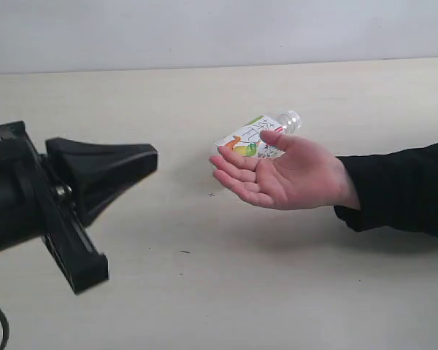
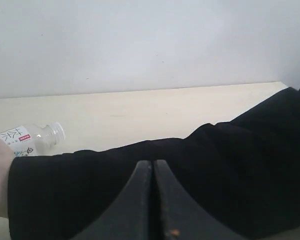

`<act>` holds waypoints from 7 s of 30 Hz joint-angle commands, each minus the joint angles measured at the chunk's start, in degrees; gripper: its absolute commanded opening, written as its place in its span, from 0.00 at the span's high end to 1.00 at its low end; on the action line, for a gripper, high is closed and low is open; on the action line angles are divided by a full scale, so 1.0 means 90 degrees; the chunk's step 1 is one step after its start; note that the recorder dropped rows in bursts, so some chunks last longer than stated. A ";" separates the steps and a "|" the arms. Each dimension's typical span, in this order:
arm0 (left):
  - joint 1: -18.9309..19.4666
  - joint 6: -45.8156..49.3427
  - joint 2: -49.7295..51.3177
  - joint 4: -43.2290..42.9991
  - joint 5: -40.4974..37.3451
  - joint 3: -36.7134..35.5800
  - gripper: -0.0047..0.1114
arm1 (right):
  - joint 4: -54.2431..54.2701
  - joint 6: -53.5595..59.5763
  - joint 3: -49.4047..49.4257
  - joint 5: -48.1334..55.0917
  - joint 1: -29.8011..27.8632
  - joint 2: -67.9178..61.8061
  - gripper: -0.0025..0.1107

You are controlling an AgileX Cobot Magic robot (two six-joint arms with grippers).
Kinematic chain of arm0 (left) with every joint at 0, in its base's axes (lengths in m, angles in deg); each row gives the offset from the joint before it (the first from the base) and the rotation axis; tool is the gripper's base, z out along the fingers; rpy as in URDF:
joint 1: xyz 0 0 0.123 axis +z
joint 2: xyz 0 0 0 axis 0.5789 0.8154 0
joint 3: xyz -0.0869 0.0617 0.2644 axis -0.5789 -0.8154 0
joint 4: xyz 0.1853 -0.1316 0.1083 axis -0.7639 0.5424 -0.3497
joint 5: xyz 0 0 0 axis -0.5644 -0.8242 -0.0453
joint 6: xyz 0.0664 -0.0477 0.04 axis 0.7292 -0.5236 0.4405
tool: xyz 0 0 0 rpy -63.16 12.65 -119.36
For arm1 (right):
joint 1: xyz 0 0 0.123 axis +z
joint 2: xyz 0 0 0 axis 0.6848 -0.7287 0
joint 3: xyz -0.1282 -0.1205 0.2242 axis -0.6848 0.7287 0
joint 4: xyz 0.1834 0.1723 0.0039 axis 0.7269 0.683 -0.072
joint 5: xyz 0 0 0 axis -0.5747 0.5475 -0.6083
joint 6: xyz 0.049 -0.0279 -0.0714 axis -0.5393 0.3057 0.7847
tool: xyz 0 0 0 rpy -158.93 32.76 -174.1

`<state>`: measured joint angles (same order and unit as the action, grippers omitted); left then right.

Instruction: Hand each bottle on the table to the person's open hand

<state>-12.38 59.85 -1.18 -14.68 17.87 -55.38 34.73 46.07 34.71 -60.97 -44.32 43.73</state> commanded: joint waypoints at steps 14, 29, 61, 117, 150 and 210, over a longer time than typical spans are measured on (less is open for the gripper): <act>0.1151 0.0389 0.2717 0.0366 -0.5713 0.5459 0.96 | -0.0011 -0.0010 0.0029 -0.0041 -0.0031 0.0041 0.98; 0.1088 0.1980 0.6569 0.1843 -0.8530 0.9512 0.51 | -0.0011 -0.0010 0.0029 -0.0041 -0.0031 0.0041 0.98; 0.0988 0.3128 0.7753 0.2414 -0.8099 0.9904 0.32 | -0.0011 -0.0010 0.0029 -0.0054 -0.0031 0.0041 0.98; 0.1000 0.3738 0.7501 0.2982 -0.7765 0.9904 0.96 | -0.0011 -0.0010 0.0029 -0.0054 -0.0031 0.0041 0.98; -0.0978 -0.1961 0.6246 0.0803 -0.9968 0.9490 0.96 | -0.0011 -0.0010 0.0029 -0.0033 -0.0031 0.0041 0.98; -0.0978 -0.1987 0.6239 0.0263 -0.9045 0.8980 0.10 | -0.0011 -0.0010 0.0029 -0.0051 -0.0031 0.0041 0.98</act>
<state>-20.94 40.94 57.60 -11.50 -63.76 25.71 34.73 46.07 34.71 -60.97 -44.32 43.73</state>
